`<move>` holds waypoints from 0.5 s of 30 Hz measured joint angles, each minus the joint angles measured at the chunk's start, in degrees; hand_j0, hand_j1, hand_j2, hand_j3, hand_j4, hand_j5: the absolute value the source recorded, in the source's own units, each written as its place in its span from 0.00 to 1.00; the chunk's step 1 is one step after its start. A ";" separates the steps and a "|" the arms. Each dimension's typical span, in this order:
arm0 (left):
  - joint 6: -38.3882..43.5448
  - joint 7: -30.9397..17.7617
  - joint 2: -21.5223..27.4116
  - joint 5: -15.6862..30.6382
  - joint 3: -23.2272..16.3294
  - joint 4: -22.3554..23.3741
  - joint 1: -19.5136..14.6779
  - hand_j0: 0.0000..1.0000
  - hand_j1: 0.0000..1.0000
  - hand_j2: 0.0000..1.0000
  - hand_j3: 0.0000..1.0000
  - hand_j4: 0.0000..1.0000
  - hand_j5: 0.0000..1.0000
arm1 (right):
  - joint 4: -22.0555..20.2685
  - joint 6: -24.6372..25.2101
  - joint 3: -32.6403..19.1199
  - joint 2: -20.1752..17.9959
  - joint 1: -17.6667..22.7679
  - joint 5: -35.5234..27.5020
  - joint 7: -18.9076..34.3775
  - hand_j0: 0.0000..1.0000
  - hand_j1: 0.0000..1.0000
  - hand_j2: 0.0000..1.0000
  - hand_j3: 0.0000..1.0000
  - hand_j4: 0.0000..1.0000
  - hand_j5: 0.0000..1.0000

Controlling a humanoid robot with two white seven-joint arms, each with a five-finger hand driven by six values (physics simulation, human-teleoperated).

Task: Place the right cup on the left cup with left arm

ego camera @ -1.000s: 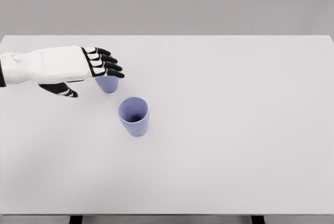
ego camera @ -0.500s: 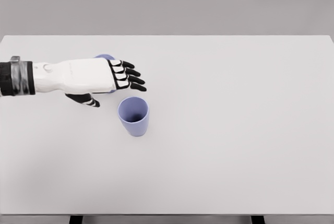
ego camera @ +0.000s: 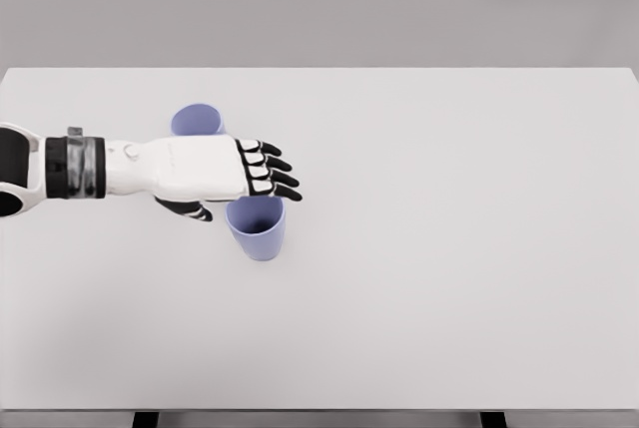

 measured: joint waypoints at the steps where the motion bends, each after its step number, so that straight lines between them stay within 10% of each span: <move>1: 0.00 0.00 -0.15 -0.12 -0.10 0.00 0.00 1.00 1.00 1.00 1.00 1.00 1.00 | 0.00 0.00 0.00 0.00 0.00 0.00 0.00 1.00 1.00 1.00 1.00 1.00 1.00; 15: 0.01 0.00 -1.37 -4.52 -1.07 0.00 0.09 1.00 1.00 1.00 1.00 1.00 1.00 | 0.00 0.00 0.00 0.00 0.00 0.00 0.00 1.00 1.00 1.00 1.00 1.00 1.00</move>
